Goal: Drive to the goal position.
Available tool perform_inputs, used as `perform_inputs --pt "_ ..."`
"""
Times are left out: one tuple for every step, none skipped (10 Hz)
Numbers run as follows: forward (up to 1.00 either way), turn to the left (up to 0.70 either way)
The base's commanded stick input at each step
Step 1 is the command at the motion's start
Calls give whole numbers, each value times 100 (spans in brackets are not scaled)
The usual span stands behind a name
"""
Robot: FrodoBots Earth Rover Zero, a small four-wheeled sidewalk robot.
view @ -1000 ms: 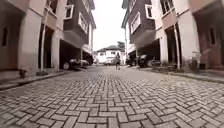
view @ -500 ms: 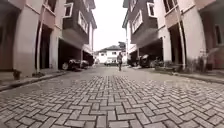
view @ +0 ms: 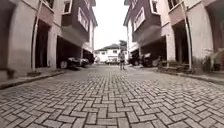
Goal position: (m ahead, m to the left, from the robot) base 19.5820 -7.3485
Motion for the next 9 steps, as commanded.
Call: perform_inputs --pt "70 0" --pt "70 0" --pt "70 0" --pt "70 0" --pt "70 0" --pt "70 0" --pt "70 0" --pt "70 0" --pt "70 0"
